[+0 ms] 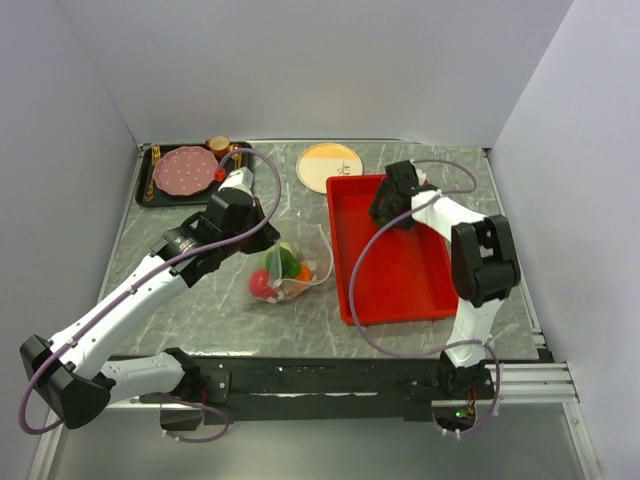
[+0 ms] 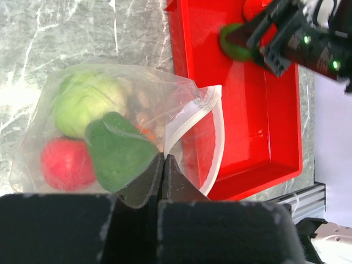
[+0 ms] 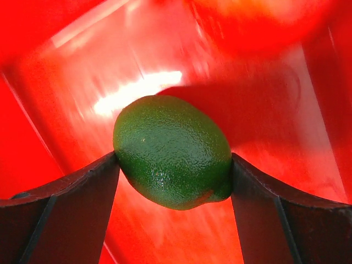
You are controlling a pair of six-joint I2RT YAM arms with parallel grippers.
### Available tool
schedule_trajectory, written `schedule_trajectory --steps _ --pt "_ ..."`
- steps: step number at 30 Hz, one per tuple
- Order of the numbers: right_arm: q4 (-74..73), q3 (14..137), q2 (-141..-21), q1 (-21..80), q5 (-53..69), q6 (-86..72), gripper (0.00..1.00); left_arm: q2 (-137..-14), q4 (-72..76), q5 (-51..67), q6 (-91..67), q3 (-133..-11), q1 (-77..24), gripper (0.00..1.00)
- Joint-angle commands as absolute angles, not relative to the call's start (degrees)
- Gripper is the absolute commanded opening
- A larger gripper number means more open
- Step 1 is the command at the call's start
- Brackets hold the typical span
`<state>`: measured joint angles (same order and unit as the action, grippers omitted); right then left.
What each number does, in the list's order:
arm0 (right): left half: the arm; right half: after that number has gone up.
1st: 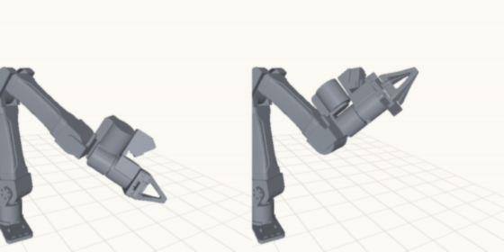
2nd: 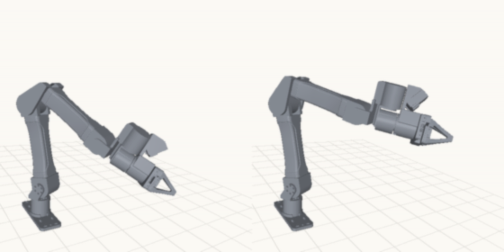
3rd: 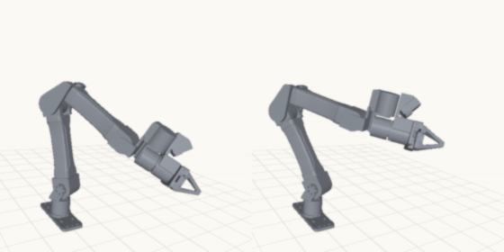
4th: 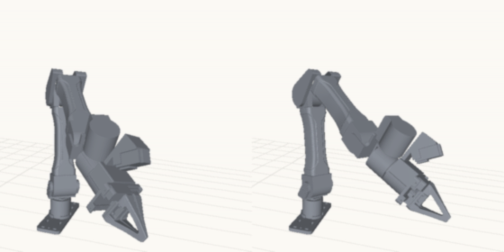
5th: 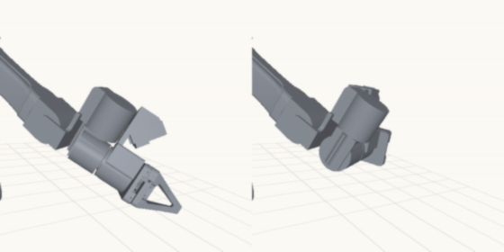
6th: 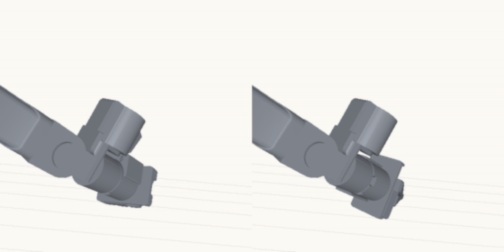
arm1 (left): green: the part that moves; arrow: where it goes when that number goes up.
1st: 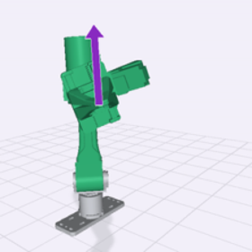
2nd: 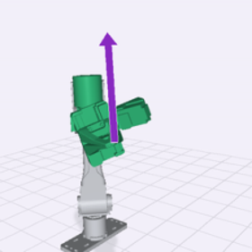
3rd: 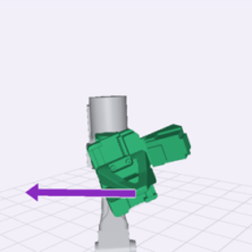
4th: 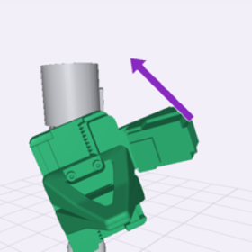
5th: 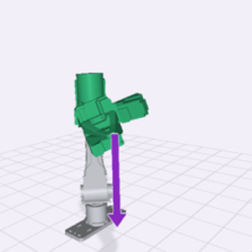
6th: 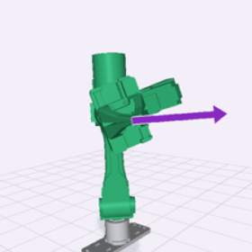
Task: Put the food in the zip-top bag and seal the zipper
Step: Adjust the fake fruit in the bin.
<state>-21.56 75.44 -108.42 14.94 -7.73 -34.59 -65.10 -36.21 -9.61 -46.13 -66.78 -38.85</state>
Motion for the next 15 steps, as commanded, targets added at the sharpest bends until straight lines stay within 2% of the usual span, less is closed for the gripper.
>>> schedule_trajectory --steps 1,5,8,9,15 --pt "-19.16 68.05 -101.08 16.7 -4.84 -32.78 0.63 -65.39 -33.58 -8.26 -45.26 -67.24 -38.67 0.01" --pt "-20.04 63.9 -97.31 19.33 -4.66 -32.61 0.68 -66.27 -32.7 -7.65 -45.44 -67.06 -38.76 0.01" --pt "-20.65 61.97 -95.11 21.0 -5.36 -32.52 0.79 -66.62 -32.43 -7.29 -45.44 -67.06 -38.76 0.01" --pt "-20.92 61.7 -94.58 21.18 -5.71 -32.35 0.86 -66.62 -32.43 -7.12 -45.35 -67.06 -38.76 0.01" --pt "-23.37 61.43 -91.06 22.15 -8.17 -29.97 0.98 -66.88 -32.52 -6.86 -45.0 -67.15 -38.76 0.01"
